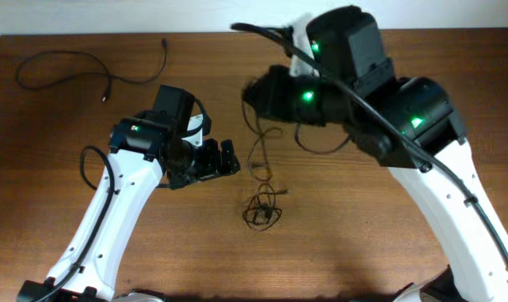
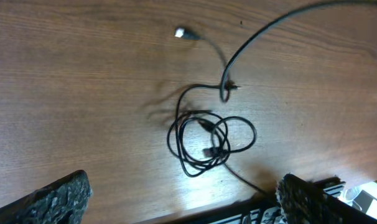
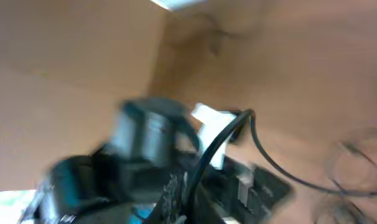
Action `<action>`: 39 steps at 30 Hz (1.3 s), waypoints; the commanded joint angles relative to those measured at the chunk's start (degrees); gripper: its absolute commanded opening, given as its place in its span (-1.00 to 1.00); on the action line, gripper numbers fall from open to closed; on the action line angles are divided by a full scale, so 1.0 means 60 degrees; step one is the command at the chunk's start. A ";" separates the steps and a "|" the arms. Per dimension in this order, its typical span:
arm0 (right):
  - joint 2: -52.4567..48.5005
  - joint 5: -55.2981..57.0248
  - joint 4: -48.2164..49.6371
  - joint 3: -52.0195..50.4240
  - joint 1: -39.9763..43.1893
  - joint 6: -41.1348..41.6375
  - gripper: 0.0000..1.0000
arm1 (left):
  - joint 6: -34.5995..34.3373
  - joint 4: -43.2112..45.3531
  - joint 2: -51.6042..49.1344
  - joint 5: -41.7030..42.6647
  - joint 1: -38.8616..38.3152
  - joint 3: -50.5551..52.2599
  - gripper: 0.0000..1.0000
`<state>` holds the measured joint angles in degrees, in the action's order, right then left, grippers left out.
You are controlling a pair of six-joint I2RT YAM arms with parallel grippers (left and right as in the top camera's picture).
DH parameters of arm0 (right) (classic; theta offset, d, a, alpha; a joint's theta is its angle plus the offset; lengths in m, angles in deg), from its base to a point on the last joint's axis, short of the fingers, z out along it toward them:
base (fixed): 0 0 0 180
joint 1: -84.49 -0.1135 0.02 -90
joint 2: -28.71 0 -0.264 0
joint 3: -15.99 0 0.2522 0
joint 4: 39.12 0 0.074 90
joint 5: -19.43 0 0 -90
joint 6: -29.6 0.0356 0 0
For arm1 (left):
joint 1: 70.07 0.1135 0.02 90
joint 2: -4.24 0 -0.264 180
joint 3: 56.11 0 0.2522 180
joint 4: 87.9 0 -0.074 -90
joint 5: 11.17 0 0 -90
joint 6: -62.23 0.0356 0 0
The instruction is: Untangle cables
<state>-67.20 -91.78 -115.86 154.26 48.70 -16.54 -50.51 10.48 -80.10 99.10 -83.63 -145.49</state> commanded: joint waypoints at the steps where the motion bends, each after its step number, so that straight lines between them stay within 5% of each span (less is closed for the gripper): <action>1: 0.0470 -0.1716 0.2142 0.0055 -0.0018 0.0095 -0.92 | 0.0080 0.0058 0.0029 -0.0131 -0.0029 -0.0033 0.98; 6: 0.1574 -0.1898 0.5053 0.0055 -0.0018 0.2401 -0.92 | -0.0138 0.0532 0.0018 -0.0124 -0.0029 -0.0029 0.98; 10: 0.2328 -0.1887 0.6601 0.0055 -0.0018 0.2656 -0.92 | -0.0138 0.0736 0.0000 -0.0131 -0.0029 -0.0029 0.98; 17: 0.3085 -0.0925 0.6787 0.0055 0.0000 0.2874 -0.92 | -0.0142 0.0597 0.0000 -0.1075 -0.0025 -0.0029 0.98; 20: 0.3308 0.0131 0.5756 0.0055 0.0321 0.2127 -0.92 | -0.1096 0.0015 0.0000 -0.2426 -0.0025 -0.0029 0.96; 26: 0.2353 0.1071 0.3115 0.0055 0.0426 0.1209 -0.92 | -0.1086 0.0007 0.0000 -0.1770 -0.0029 -0.0029 0.98; 33: 0.1905 0.0004 0.4692 0.0055 0.1264 0.0579 -0.92 | -0.0984 -0.0066 0.0000 -0.1778 -0.0029 -0.0029 0.98; 39: 0.1180 0.2291 -0.0357 0.0047 0.1297 0.0470 -0.92 | -0.0543 0.0157 0.0120 -0.1166 0.0233 -0.0168 0.98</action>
<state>-57.19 -83.91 -112.17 154.41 56.30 -12.85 -56.13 11.05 -80.10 88.11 -83.58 -145.51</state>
